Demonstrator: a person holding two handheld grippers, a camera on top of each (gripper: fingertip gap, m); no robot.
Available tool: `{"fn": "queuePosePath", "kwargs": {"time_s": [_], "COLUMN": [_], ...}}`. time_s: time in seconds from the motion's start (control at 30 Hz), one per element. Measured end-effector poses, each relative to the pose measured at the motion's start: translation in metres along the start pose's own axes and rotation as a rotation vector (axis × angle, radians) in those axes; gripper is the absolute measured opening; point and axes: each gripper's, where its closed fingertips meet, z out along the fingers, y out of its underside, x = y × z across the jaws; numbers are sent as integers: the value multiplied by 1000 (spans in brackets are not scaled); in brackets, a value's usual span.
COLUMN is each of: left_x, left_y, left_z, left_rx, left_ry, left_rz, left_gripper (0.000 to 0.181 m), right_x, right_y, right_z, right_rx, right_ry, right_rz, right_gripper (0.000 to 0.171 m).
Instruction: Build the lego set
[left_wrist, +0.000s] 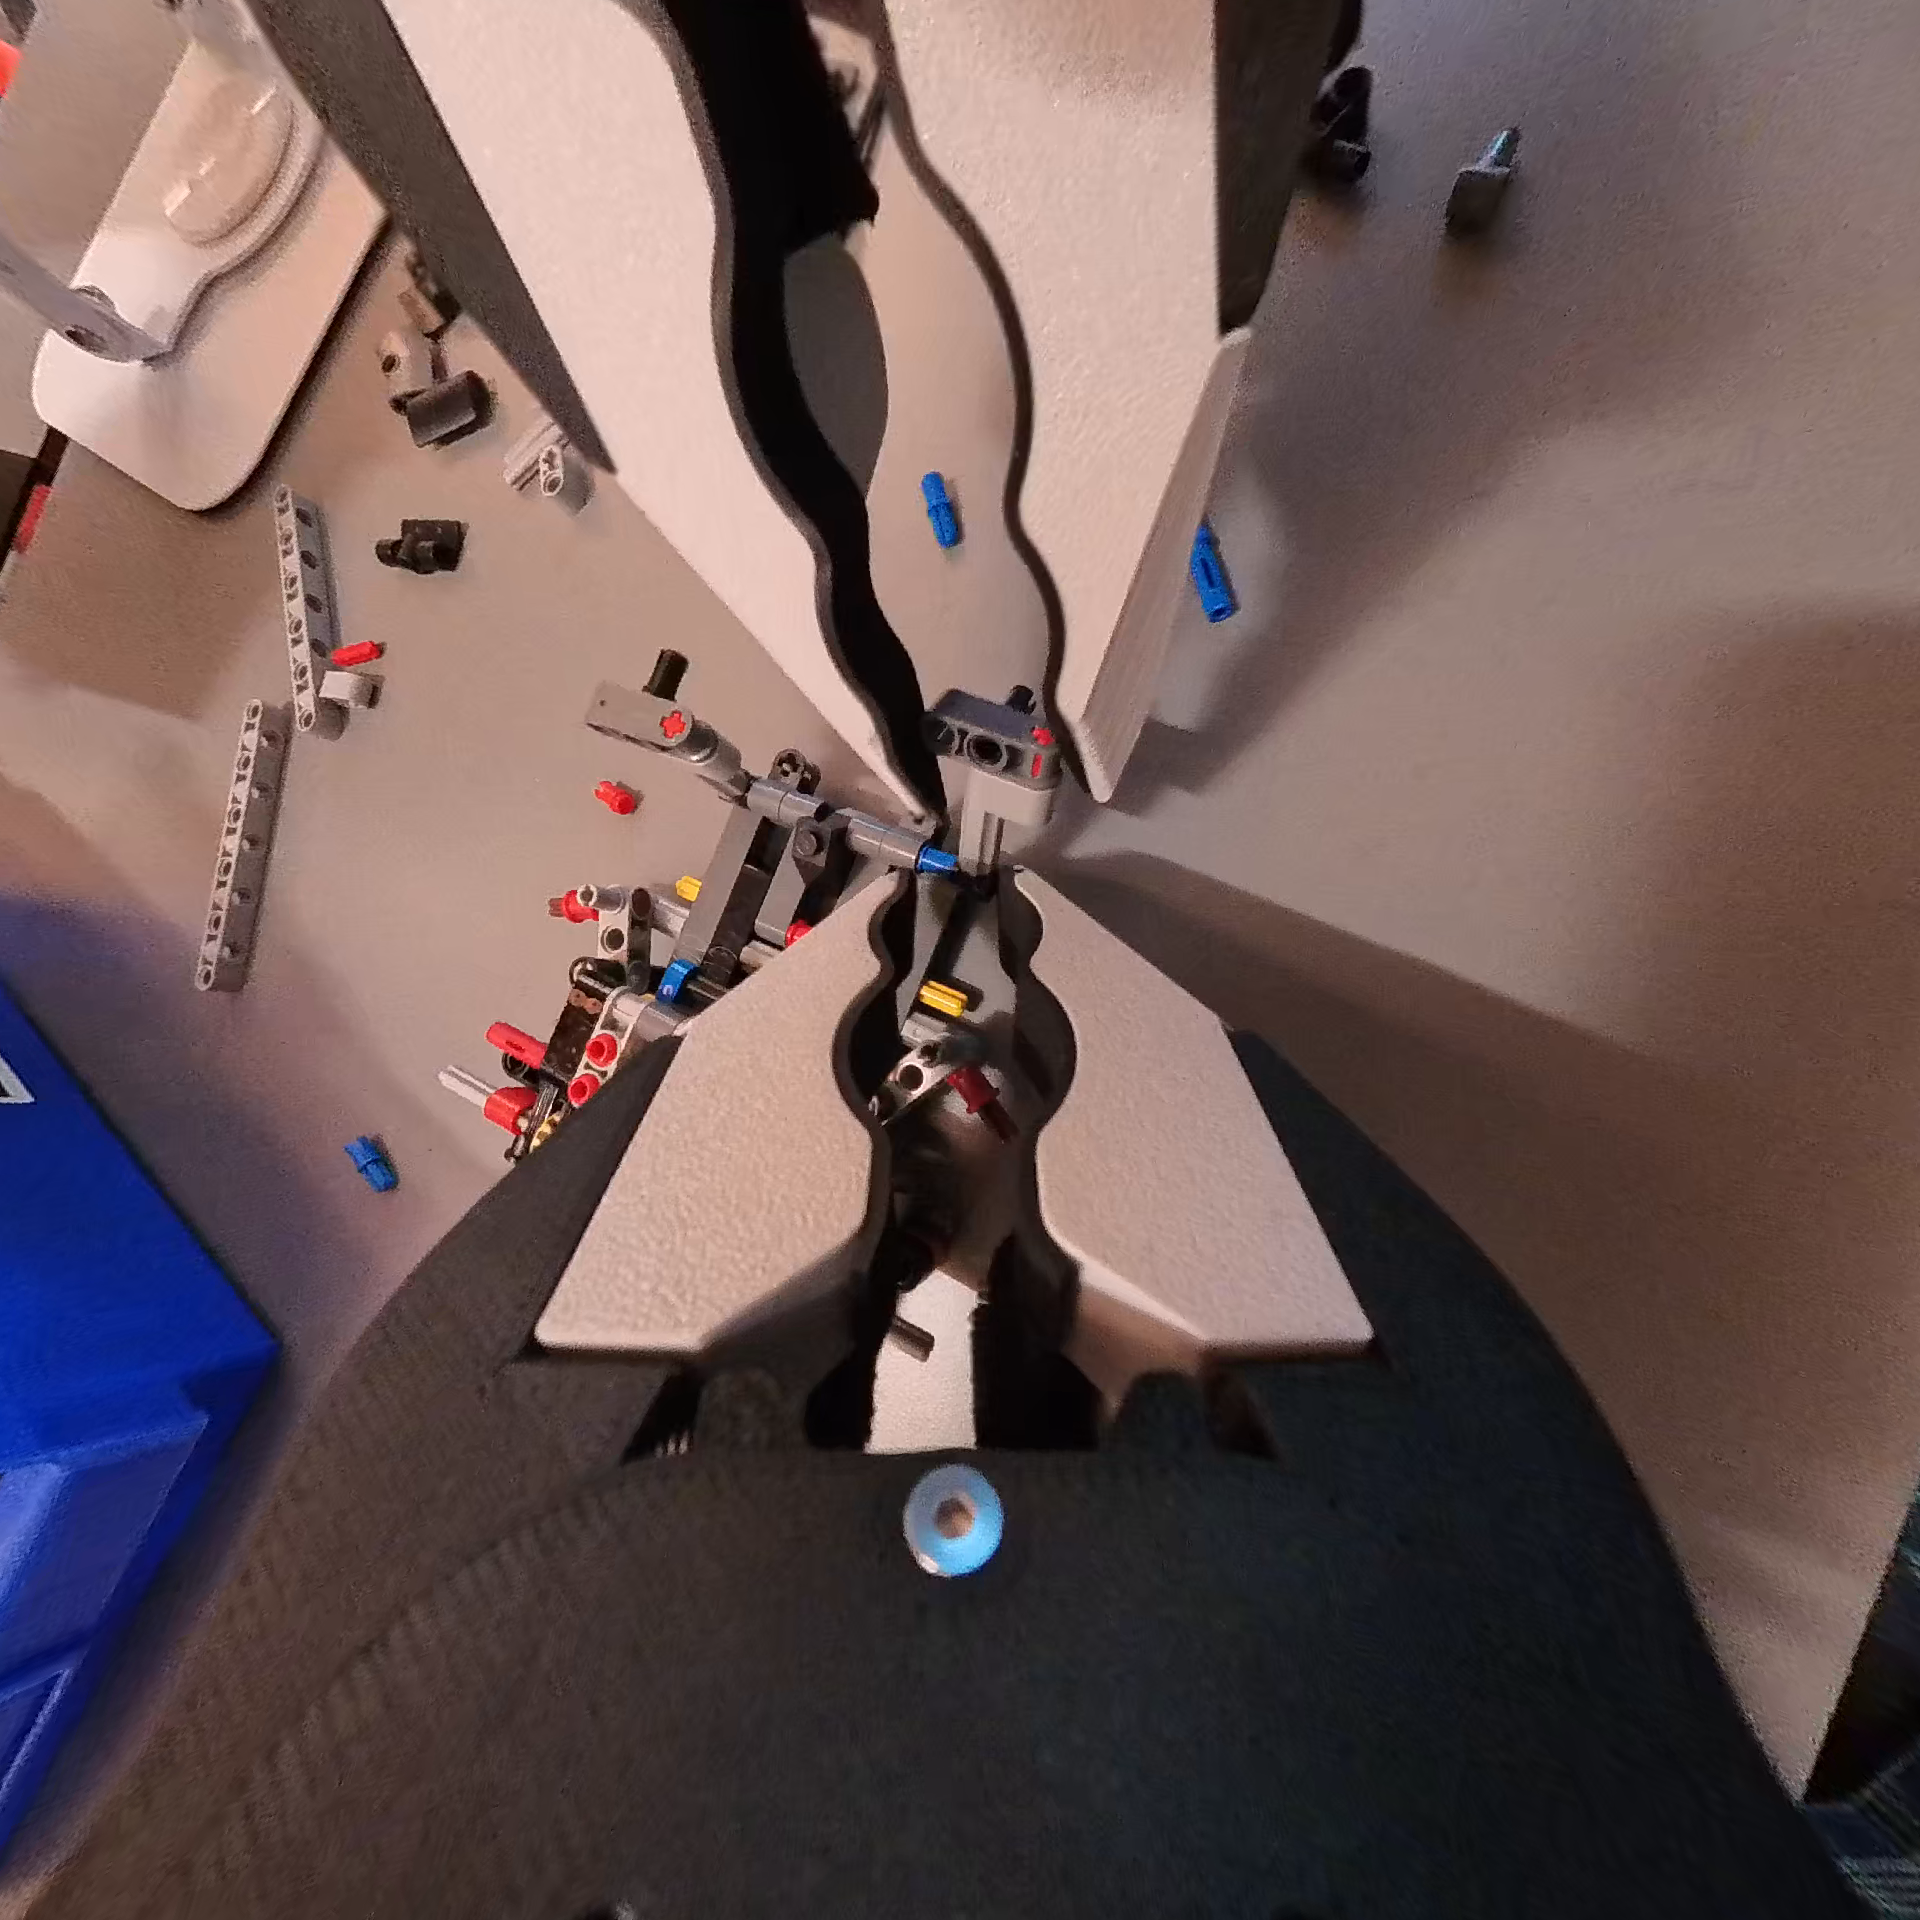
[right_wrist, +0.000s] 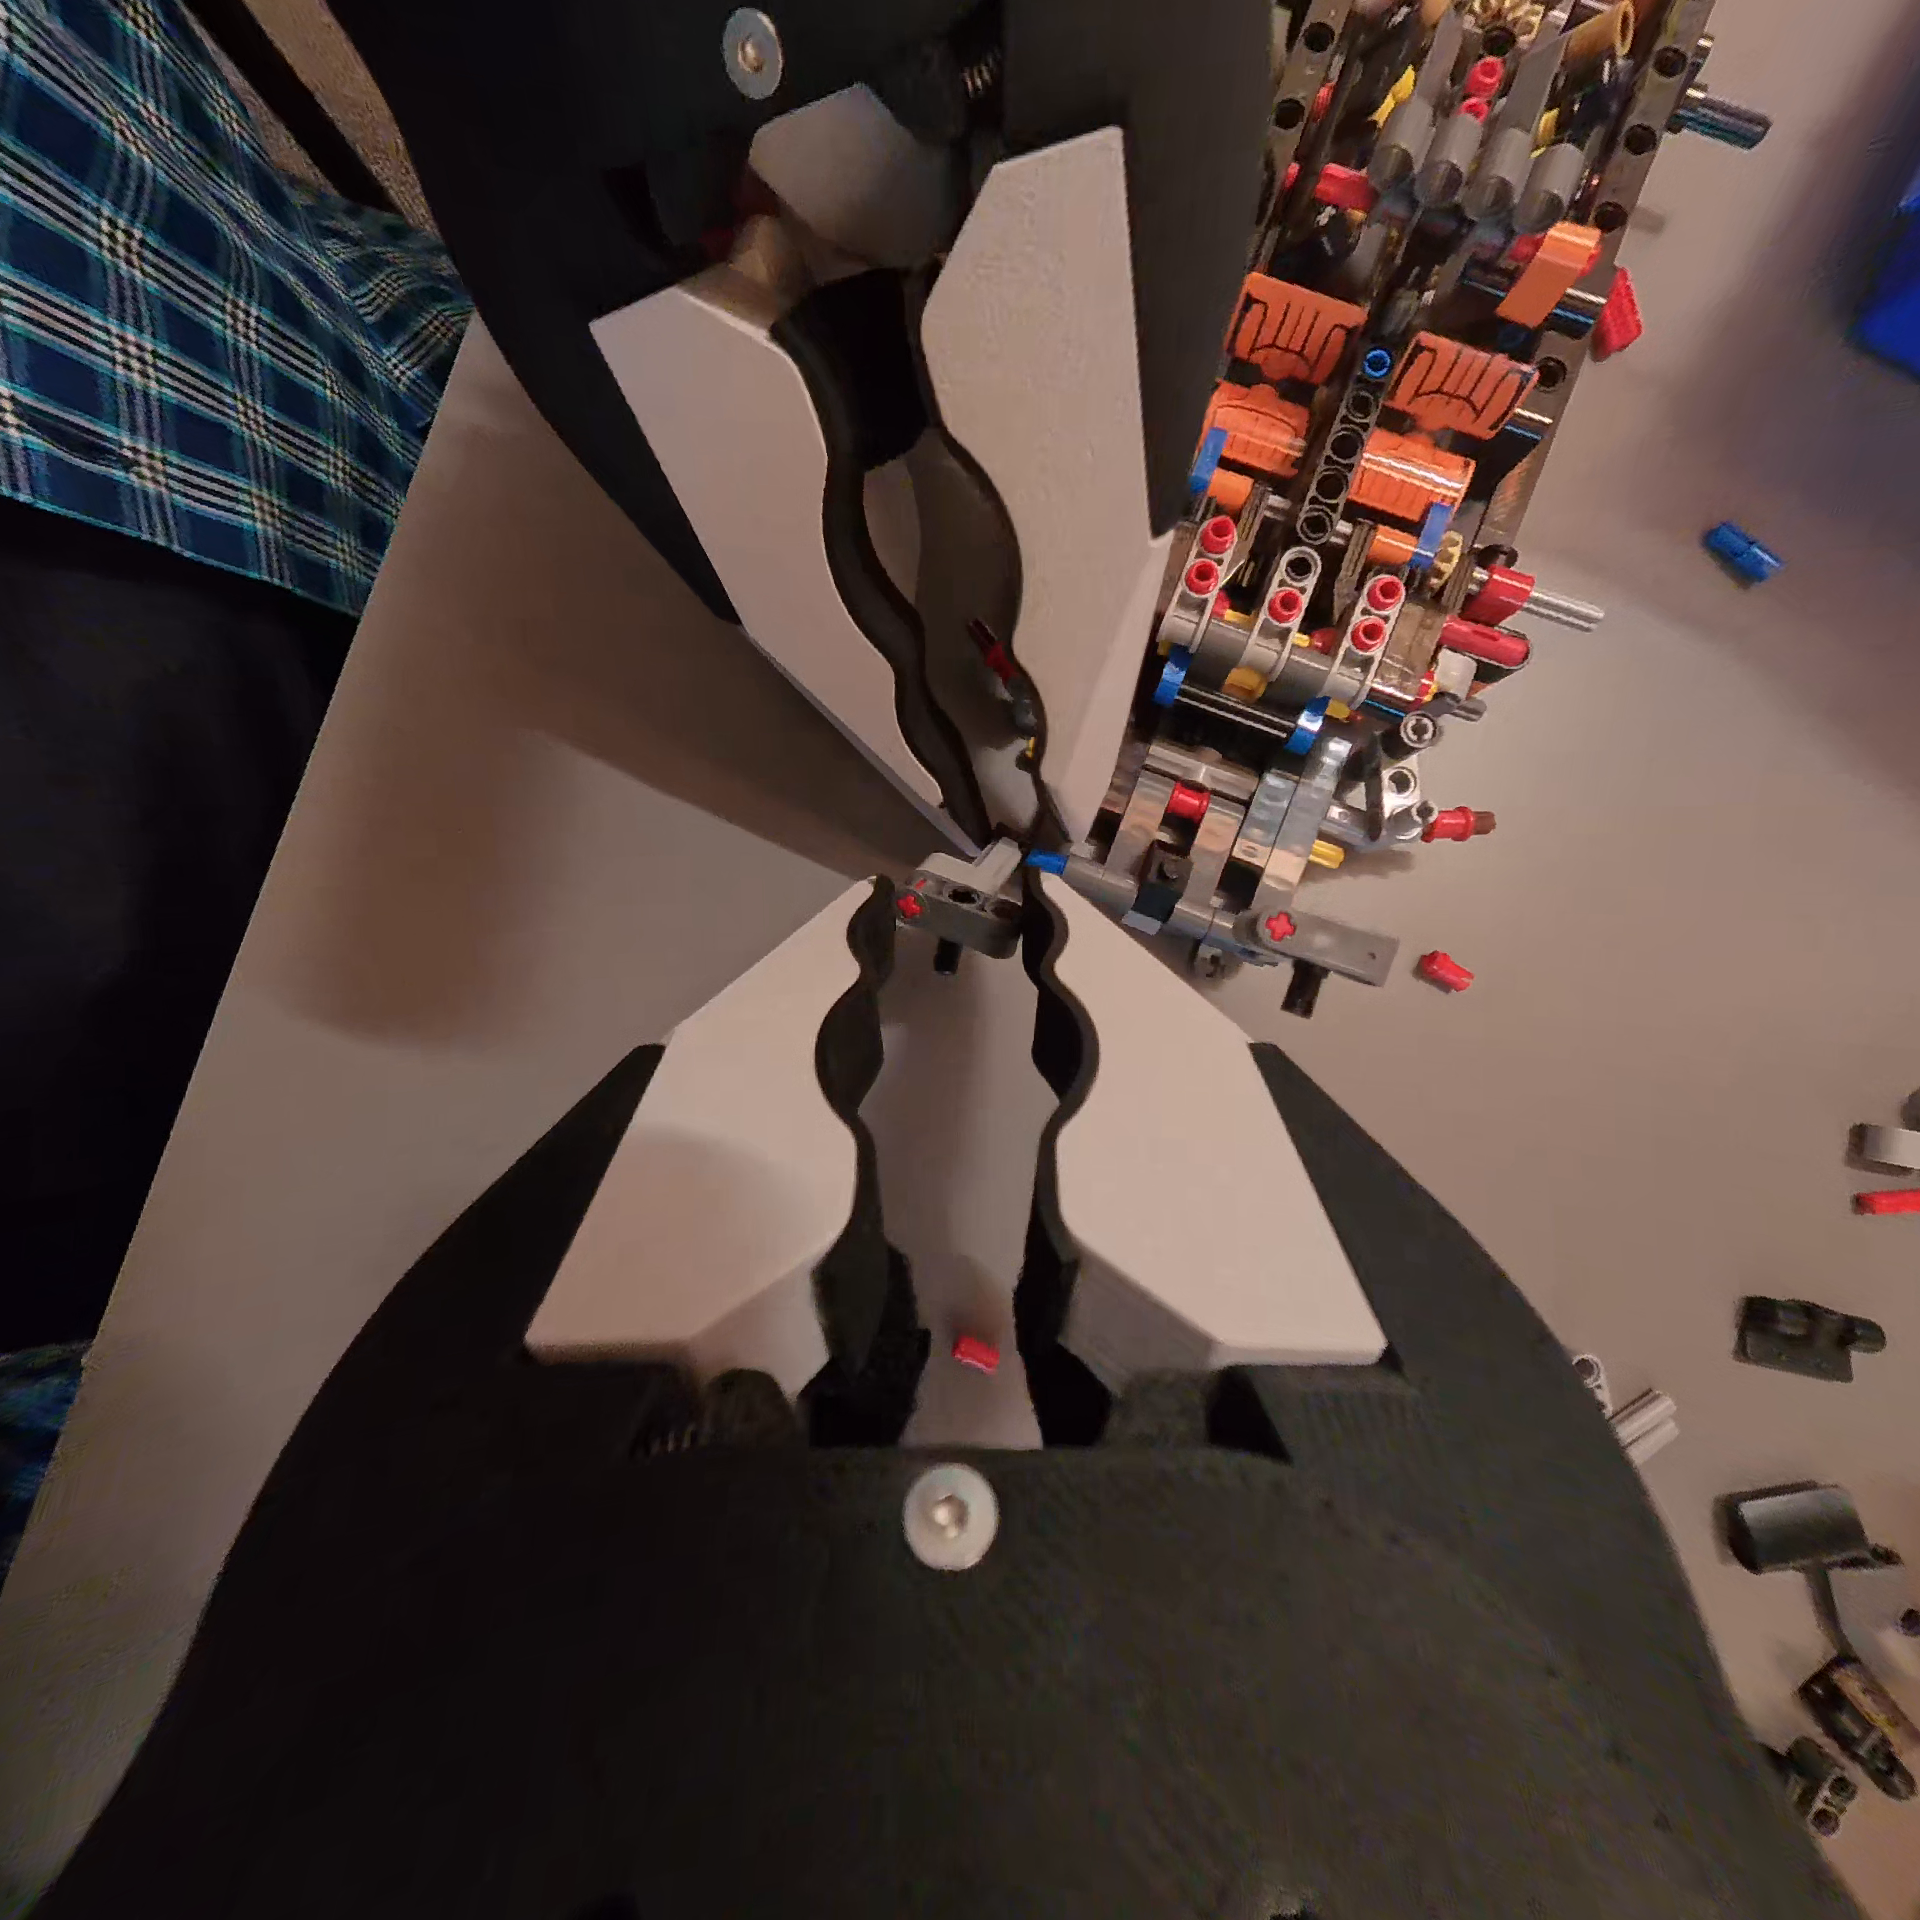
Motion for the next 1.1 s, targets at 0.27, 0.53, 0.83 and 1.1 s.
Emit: {"fn": "queuePosePath", "kwargs": {"time_s": [0.27, 0.53, 0.83, 1.1], "left_x": [-2, -1, -2, -3], "left_y": [-2, -2, -1, -2], "left_z": [0, 0, 1, 1], "left_rx": [17, 14, 9, 13], "left_ry": [-12, 0, -17, -29], "left_rz": [-12, -15, 2, 3], "left_gripper": [14, 16, 13, 11], "right_x": [2, 1, 3, 4], "right_y": [4, 7, 2, 5], "right_z": [-1, 1, -2, -3], "right_rx": [-37, -53, -49, -89], "right_ry": [-27, -45, -68, -91], "right_rz": [24, 22, -10, -18], "right_gripper": [23, 23, 23, 23]}}
